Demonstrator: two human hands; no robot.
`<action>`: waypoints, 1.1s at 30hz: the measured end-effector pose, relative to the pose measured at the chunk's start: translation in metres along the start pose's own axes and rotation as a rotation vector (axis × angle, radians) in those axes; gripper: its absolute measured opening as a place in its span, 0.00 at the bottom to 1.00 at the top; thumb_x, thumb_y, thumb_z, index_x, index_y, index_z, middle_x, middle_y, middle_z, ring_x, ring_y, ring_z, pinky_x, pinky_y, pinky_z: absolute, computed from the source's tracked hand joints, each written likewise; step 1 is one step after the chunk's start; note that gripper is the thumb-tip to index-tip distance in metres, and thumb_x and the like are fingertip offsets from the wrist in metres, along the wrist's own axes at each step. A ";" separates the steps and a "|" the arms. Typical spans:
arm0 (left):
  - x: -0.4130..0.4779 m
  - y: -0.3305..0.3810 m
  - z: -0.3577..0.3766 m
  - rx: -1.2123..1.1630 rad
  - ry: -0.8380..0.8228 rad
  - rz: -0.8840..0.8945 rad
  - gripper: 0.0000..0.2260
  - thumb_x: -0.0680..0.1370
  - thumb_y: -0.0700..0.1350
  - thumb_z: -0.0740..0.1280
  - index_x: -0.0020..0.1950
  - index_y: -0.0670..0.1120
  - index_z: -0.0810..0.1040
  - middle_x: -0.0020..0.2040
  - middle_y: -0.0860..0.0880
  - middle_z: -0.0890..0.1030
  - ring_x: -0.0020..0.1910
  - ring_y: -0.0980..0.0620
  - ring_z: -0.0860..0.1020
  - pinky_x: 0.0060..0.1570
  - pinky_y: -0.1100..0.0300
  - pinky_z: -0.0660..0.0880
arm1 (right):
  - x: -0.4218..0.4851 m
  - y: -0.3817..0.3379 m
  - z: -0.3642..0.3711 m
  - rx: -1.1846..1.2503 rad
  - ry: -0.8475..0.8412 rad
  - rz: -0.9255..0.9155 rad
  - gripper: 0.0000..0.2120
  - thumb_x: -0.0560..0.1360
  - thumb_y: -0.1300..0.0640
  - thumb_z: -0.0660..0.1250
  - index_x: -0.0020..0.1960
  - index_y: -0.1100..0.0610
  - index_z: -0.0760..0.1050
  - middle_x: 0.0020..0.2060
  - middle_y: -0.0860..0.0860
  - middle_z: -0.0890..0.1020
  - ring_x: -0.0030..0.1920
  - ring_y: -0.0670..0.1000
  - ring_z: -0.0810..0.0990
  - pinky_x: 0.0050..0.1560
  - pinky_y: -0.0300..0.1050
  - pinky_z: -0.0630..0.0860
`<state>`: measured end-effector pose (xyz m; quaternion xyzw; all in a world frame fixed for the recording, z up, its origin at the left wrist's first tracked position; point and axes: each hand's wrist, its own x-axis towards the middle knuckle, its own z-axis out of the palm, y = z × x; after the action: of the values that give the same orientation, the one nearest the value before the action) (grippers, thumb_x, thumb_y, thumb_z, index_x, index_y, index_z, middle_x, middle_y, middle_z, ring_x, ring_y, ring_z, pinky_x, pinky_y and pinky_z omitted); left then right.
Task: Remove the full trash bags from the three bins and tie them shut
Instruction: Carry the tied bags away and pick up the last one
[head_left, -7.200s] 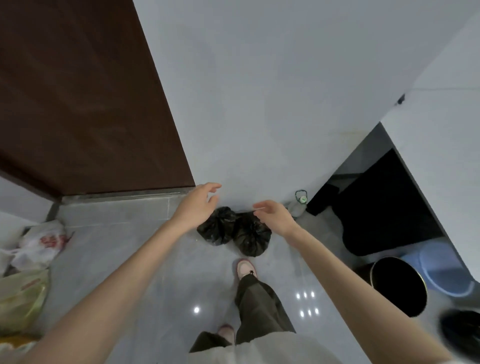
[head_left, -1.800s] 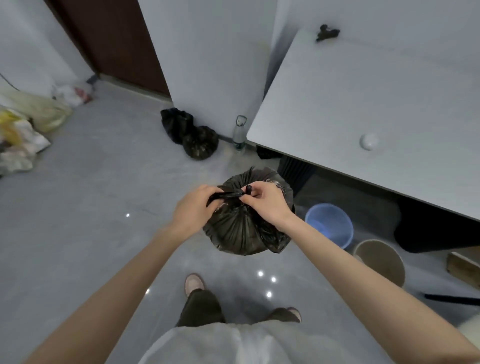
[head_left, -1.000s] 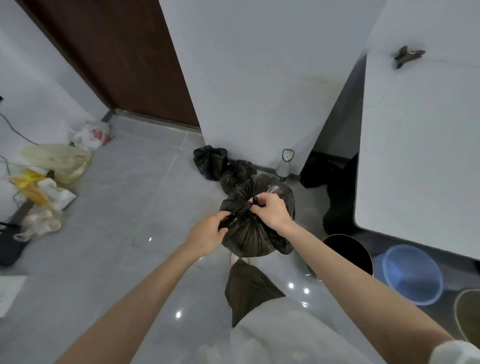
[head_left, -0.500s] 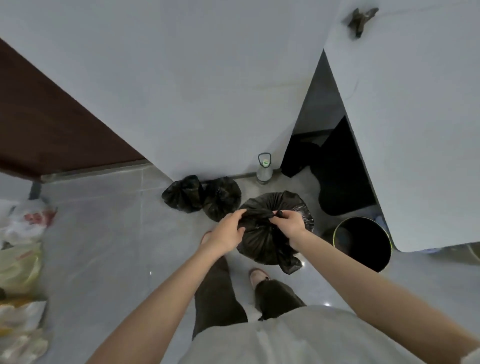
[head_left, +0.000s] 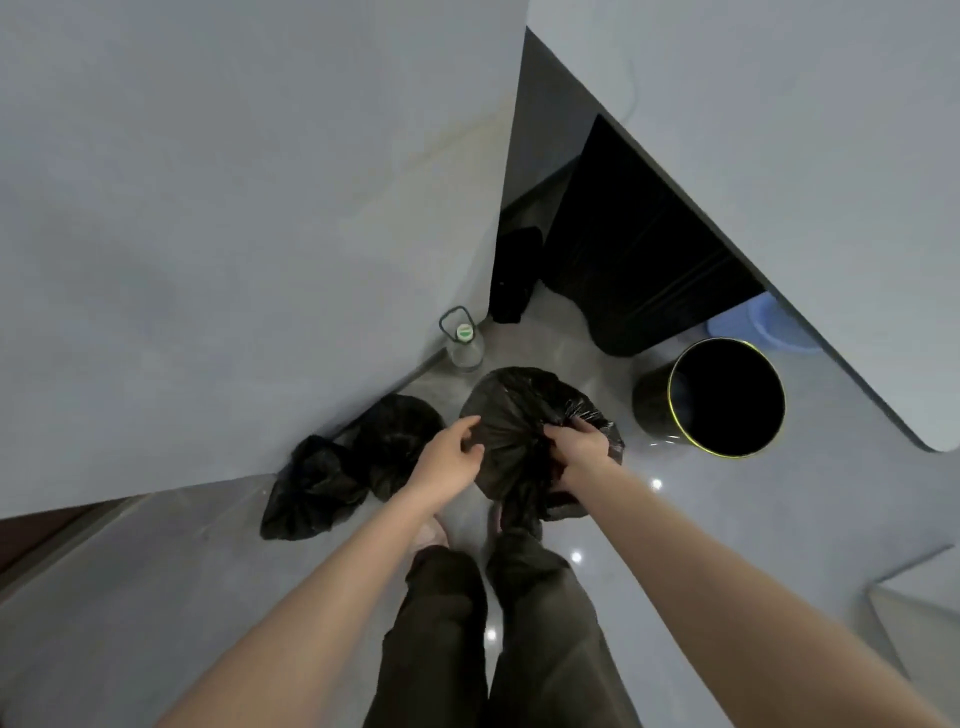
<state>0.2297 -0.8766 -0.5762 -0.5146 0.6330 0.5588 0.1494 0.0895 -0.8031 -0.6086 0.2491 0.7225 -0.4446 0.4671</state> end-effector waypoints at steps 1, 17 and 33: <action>0.015 -0.003 0.000 -0.030 -0.009 -0.018 0.21 0.81 0.43 0.58 0.74 0.49 0.62 0.71 0.45 0.69 0.69 0.49 0.68 0.58 0.67 0.62 | 0.013 0.001 0.009 0.023 0.010 0.022 0.28 0.73 0.67 0.68 0.71 0.57 0.67 0.60 0.61 0.78 0.58 0.61 0.77 0.63 0.63 0.72; 0.244 -0.128 0.080 -0.565 -0.073 -0.457 0.22 0.82 0.47 0.57 0.75 0.57 0.56 0.70 0.43 0.69 0.59 0.45 0.74 0.55 0.54 0.69 | 0.253 0.087 0.081 -0.040 0.019 0.207 0.20 0.77 0.65 0.60 0.69 0.57 0.69 0.62 0.61 0.75 0.62 0.66 0.73 0.61 0.69 0.70; 0.338 -0.172 0.092 -0.919 0.043 -0.481 0.28 0.82 0.51 0.56 0.75 0.63 0.42 0.75 0.44 0.62 0.71 0.44 0.66 0.53 0.57 0.66 | 0.346 0.119 0.151 -0.087 -0.285 0.043 0.15 0.79 0.65 0.54 0.63 0.66 0.73 0.56 0.63 0.79 0.58 0.63 0.78 0.61 0.58 0.75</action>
<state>0.1910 -0.9345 -0.9599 -0.6695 0.1891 0.7181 0.0193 0.0987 -0.8972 -0.9928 0.1784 0.6619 -0.4334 0.5850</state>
